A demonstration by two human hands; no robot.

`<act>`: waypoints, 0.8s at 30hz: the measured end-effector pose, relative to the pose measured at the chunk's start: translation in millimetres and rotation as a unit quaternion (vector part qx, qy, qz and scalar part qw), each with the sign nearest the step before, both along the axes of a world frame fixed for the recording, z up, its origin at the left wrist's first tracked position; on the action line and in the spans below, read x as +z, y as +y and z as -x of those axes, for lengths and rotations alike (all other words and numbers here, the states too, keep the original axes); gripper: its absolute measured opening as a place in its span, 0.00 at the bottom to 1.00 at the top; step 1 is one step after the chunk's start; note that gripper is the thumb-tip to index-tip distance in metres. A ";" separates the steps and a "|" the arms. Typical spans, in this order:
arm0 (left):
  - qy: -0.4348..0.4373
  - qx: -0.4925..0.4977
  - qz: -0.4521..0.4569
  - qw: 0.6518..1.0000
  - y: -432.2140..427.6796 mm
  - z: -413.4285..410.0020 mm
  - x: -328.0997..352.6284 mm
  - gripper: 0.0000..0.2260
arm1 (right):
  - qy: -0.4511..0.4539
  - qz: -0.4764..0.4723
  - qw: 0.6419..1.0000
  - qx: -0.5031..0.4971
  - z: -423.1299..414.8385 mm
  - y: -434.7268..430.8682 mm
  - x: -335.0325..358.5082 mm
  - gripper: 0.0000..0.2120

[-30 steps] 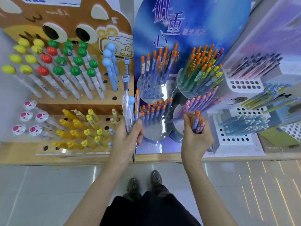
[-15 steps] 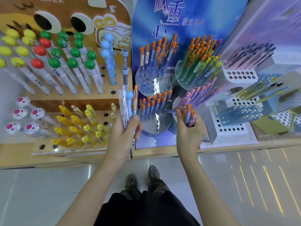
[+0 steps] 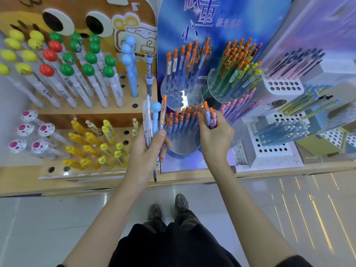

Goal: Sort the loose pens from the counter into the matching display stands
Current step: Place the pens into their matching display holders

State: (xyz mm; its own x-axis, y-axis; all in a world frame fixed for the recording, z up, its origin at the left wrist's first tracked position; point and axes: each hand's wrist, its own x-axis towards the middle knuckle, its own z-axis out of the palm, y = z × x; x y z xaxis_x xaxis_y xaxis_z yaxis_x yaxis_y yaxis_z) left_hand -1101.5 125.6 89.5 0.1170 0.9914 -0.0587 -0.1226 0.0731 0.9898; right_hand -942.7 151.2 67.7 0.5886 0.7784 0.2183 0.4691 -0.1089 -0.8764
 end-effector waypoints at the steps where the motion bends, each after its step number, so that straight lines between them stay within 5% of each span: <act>1: 0.000 0.001 -0.001 1.000 0.1 0.3 0.9 0.11 | -0.007 -0.001 1.000 0.000 -0.1 0.8 -0.3 0.05; 15: -0.018 0.000 -0.004 1.000 5.3 2.9 3.1 0.05 | 0.071 -0.003 0.996 -0.060 4.1 -10.0 -2.6 0.09; 24: -0.036 0.000 -0.003 0.999 6.6 3.9 5.5 0.06 | 0.083 0.084 0.993 -0.014 3.8 -4.8 -10.3 0.18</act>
